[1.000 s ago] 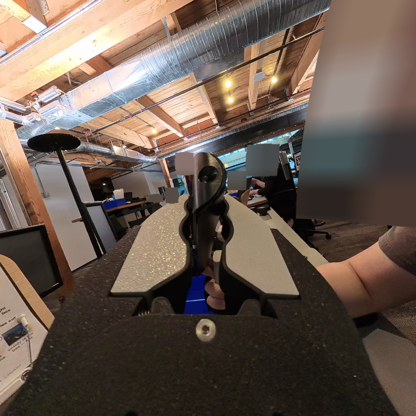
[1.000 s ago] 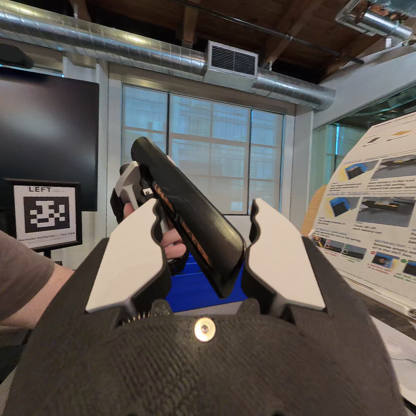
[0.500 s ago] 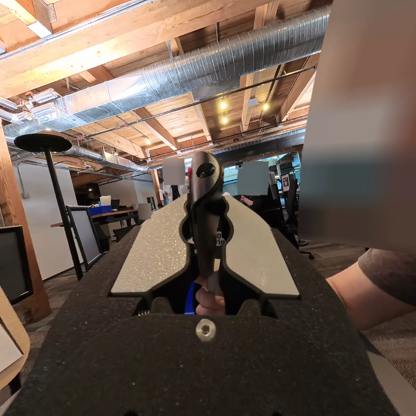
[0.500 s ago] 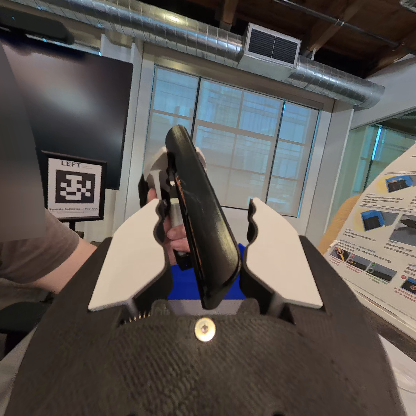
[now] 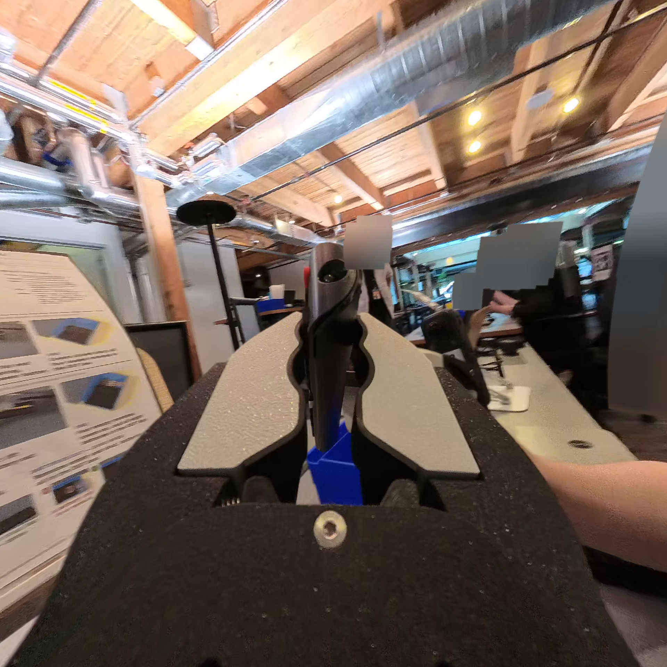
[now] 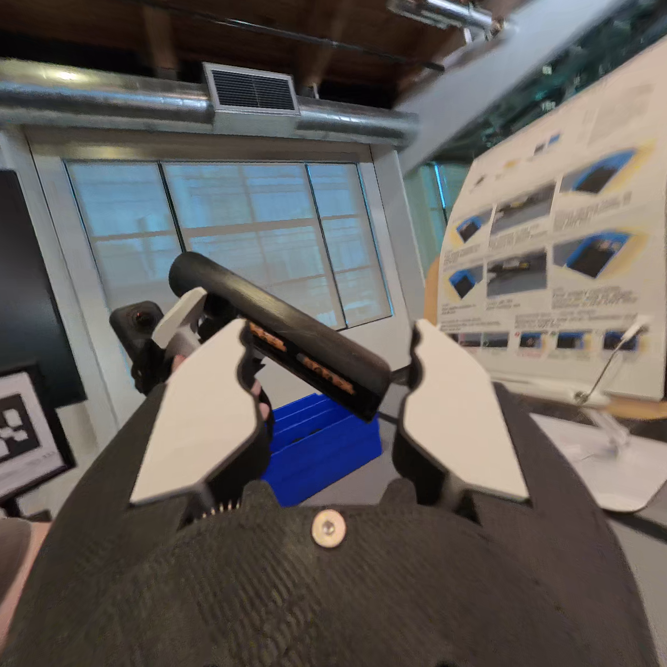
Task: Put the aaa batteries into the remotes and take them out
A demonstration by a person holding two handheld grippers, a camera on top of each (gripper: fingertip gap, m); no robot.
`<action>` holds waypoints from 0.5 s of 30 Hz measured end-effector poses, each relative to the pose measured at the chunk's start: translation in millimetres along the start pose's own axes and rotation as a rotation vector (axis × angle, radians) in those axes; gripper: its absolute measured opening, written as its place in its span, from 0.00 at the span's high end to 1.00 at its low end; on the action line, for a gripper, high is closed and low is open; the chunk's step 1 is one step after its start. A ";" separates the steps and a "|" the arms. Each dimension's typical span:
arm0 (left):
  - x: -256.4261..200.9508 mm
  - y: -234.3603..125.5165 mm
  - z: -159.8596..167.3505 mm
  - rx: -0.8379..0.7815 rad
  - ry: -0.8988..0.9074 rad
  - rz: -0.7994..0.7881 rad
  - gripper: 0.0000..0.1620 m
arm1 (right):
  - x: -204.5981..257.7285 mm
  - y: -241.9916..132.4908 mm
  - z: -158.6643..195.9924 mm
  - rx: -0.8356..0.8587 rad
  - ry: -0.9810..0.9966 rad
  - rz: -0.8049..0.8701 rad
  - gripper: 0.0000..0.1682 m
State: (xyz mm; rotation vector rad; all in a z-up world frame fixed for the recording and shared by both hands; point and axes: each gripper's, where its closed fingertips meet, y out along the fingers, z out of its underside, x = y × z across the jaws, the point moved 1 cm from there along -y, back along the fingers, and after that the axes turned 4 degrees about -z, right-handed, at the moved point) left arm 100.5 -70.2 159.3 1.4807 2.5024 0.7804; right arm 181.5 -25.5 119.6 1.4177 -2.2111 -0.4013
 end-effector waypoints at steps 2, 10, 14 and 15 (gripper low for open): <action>-0.5 1.8 6.7 0.022 0.047 -0.036 0.86 | -5.3 4.9 15.1 0.041 0.100 0.053 0.40; -1.5 7.2 29.5 0.099 0.112 -0.079 0.86 | -15.3 6.4 50.6 0.082 0.422 0.130 0.33; -2.7 9.3 37.6 0.119 0.121 -0.087 0.86 | -20.1 5.7 58.3 0.104 0.433 0.152 0.32; -3.5 9.9 40.1 0.126 0.124 -0.088 0.86 | -20.7 5.6 59.5 0.105 0.432 0.160 0.30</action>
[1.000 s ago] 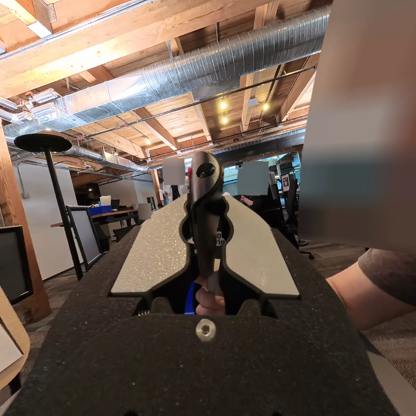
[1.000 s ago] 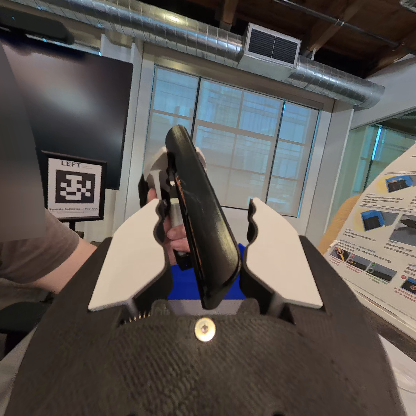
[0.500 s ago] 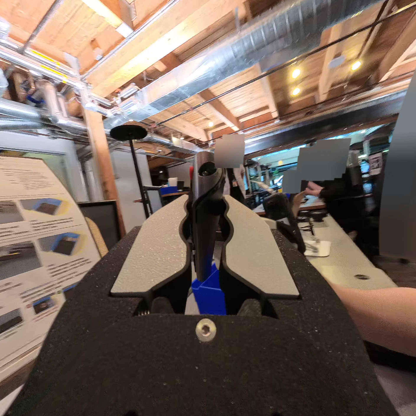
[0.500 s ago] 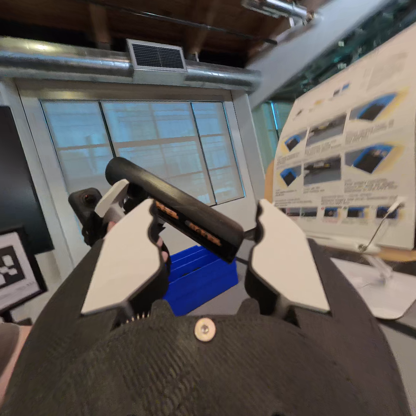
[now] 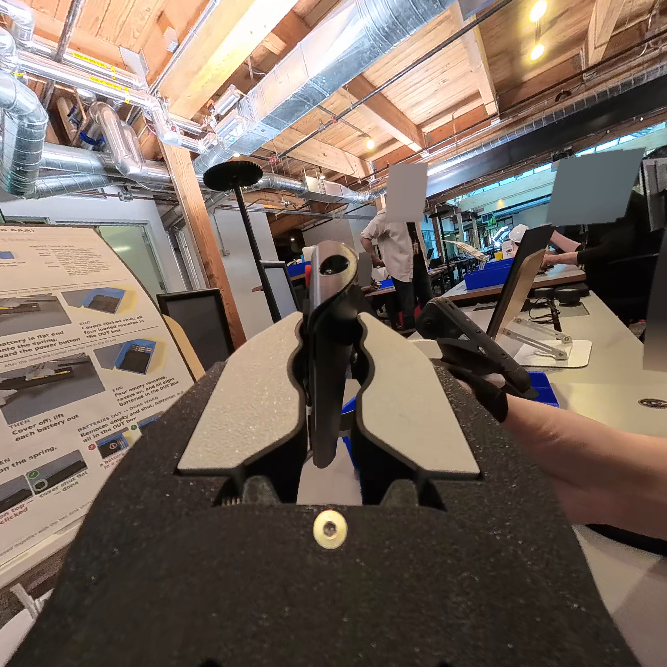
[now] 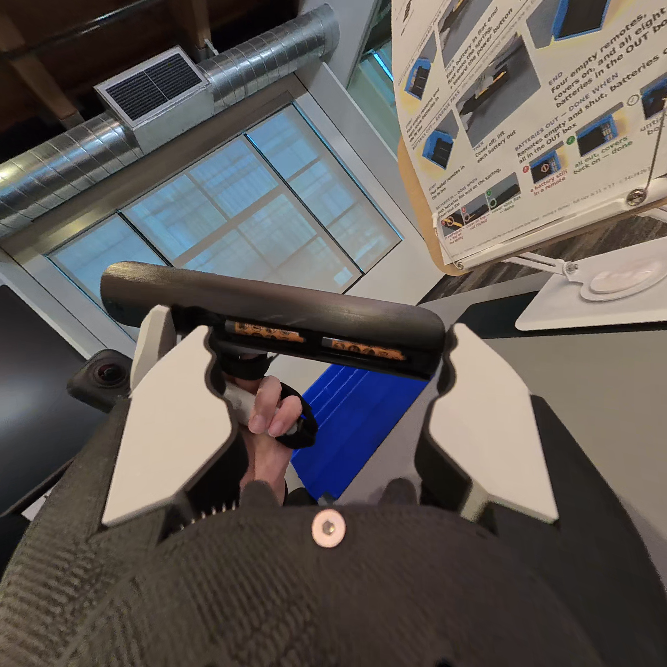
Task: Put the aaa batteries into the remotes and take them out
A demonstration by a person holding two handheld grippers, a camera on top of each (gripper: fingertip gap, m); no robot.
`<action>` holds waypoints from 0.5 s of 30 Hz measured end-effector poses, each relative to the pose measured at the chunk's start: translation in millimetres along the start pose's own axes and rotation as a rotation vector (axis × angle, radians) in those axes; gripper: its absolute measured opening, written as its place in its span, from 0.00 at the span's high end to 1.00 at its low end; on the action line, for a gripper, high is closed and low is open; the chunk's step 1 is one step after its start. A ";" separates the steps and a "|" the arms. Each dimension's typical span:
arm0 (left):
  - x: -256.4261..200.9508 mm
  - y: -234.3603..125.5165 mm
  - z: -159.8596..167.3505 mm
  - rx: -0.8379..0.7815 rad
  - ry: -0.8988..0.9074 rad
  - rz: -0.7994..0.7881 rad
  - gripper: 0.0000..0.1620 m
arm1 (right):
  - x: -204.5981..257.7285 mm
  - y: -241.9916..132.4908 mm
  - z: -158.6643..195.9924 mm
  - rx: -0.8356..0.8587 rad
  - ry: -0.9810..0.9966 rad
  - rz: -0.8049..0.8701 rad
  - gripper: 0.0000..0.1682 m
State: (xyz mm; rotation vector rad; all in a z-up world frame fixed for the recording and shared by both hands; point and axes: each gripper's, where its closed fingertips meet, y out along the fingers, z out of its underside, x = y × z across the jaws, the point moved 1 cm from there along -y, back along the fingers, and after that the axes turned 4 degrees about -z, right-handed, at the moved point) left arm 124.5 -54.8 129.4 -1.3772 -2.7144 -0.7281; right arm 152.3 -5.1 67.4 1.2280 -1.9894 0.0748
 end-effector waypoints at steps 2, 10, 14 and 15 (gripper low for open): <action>-1.7 0.7 1.6 -0.001 0.003 -0.001 0.85 | -0.9 0.4 2.4 0.012 -0.008 0.013 0.27; -8.7 1.3 0.7 -0.005 0.028 0.004 0.86 | -1.4 -2.7 -0.5 -0.006 -0.022 0.023 0.30; -9.0 1.4 1.2 -0.006 0.026 0.004 0.86 | -1.8 -3.2 -0.9 -0.005 -0.028 0.025 0.30; -8.9 1.3 0.8 -0.008 0.022 0.003 0.86 | -1.7 -3.2 -1.2 -0.002 -0.033 0.023 0.30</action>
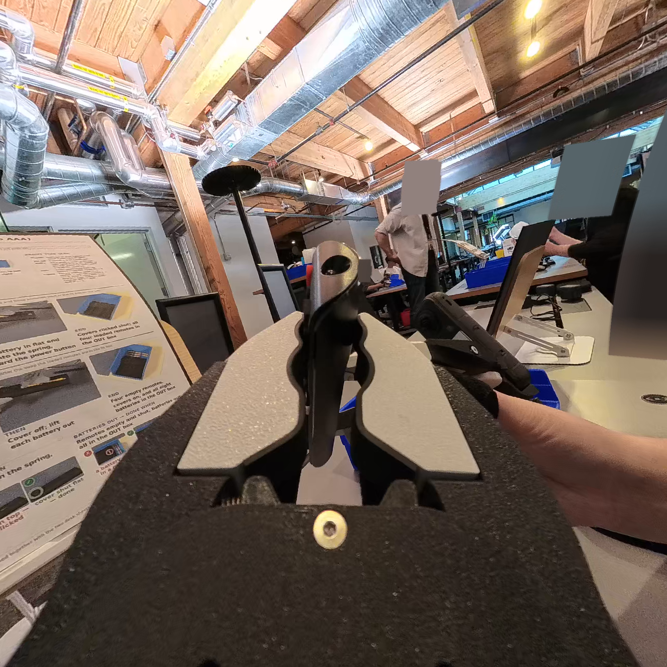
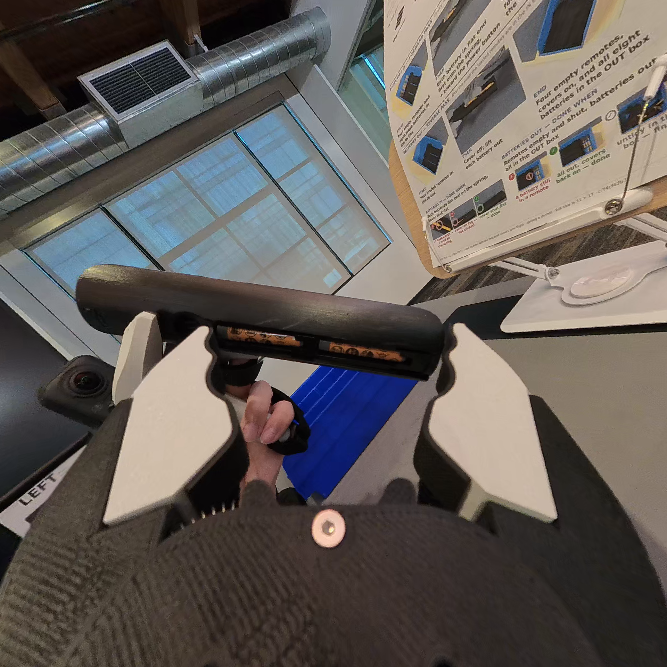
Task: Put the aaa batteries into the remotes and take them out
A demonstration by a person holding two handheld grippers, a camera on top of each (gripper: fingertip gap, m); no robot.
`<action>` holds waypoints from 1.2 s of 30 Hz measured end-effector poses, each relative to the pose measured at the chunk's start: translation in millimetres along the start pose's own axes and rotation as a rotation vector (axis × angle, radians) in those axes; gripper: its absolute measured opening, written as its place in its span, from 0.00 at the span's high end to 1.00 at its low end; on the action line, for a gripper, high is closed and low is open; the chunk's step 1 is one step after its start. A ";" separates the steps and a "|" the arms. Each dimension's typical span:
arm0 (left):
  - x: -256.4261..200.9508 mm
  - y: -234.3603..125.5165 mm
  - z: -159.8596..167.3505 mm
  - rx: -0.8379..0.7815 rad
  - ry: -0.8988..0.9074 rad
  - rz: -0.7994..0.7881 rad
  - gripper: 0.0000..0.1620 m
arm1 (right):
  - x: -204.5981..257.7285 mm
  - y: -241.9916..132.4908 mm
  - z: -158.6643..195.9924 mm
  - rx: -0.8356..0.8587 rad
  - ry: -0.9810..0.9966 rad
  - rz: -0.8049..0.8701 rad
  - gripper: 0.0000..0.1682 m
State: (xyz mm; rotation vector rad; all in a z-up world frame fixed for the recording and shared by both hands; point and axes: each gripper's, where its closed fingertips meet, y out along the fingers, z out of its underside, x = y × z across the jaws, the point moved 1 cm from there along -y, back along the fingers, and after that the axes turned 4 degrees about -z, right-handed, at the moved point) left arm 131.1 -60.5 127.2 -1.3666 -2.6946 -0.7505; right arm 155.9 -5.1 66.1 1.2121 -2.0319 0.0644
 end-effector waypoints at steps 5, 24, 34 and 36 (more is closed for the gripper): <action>0.0 -0.5 -2.1 -0.007 -0.012 0.002 0.86 | 1.8 -0.1 -1.7 0.003 -0.015 -0.006 0.32; 3.2 -0.9 -3.7 -0.011 -0.045 0.010 0.85 | 2.7 2.3 -1.5 0.048 -0.010 -0.025 0.32; 28.7 -6.6 -13.1 -0.040 -0.157 -0.026 0.86 | 11.1 5.0 -0.8 0.065 -0.016 -0.100 0.36; 34.1 -6.5 -10.9 -0.034 -0.199 -0.034 0.86 | 8.9 4.6 -1.1 0.061 -0.009 -0.097 0.37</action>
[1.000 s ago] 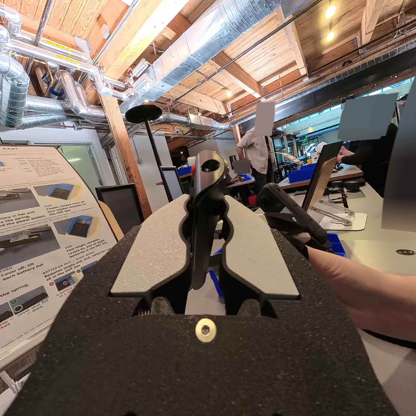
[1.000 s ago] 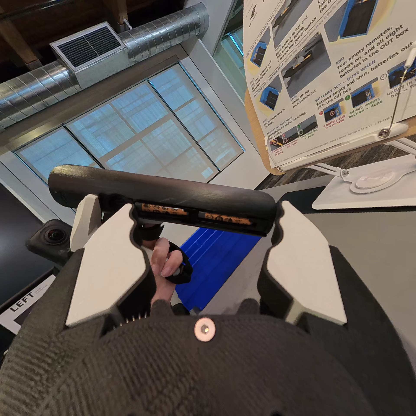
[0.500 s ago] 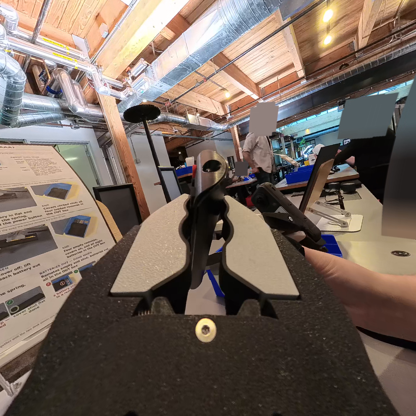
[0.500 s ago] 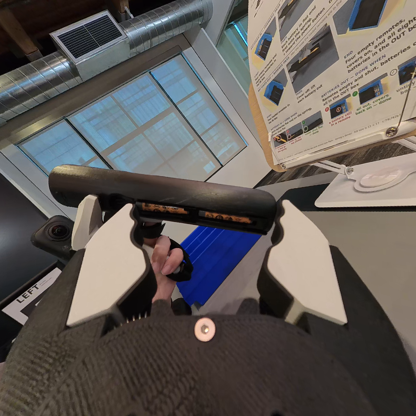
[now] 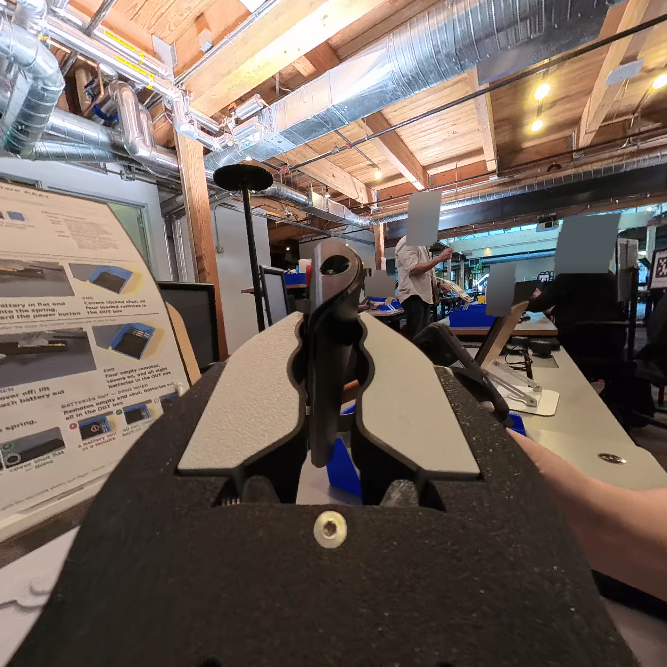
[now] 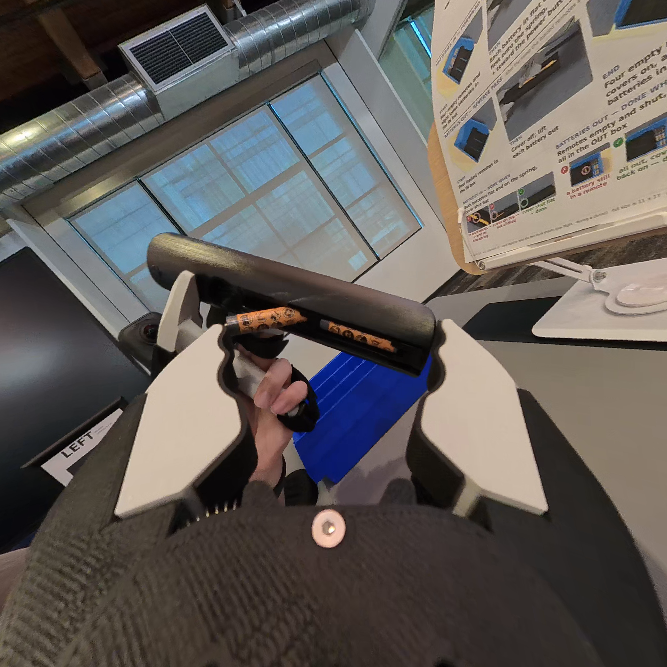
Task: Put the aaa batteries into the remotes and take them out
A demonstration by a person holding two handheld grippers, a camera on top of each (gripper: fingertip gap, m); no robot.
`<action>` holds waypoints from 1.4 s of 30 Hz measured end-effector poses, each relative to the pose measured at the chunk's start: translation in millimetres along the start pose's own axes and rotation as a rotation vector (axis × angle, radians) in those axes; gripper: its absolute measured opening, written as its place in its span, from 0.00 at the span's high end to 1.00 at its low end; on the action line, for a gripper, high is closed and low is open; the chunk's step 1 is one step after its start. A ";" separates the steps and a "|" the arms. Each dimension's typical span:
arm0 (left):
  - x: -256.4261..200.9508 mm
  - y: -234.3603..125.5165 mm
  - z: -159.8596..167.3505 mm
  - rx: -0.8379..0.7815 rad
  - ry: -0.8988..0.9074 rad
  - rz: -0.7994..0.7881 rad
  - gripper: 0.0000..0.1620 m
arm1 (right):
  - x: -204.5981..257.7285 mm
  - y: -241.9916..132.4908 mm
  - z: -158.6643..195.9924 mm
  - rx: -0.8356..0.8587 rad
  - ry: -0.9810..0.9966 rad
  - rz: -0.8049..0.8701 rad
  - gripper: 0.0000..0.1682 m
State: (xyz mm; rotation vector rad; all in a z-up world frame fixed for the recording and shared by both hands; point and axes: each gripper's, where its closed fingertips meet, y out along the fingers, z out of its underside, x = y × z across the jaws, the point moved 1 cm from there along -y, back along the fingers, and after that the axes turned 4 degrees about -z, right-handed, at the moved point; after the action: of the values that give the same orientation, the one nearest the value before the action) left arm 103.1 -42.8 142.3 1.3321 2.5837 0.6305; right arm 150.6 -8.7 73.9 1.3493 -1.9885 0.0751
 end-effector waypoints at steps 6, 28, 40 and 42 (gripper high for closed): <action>16.4 6.5 31.6 0.121 -0.045 -0.057 0.85 | -32.9 -0.9 13.2 0.026 0.128 0.024 0.36; 71.5 0.8 114.9 0.446 -0.183 -0.189 0.85 | -104.2 -10.2 75.0 0.206 0.549 0.074 0.45; 55.8 2.6 129.9 0.541 -0.020 -0.150 0.85 | -89.1 -8.8 70.8 0.216 0.581 -0.046 0.72; 55.0 2.8 131.2 0.547 -0.009 -0.146 0.85 | -88.8 -8.2 70.7 0.189 0.644 -0.079 0.72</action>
State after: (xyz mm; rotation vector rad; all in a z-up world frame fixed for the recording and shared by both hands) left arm 116.5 41.3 28.3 1.2414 2.9294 -0.1228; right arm 137.3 27.7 -33.1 1.3053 -1.4071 0.5959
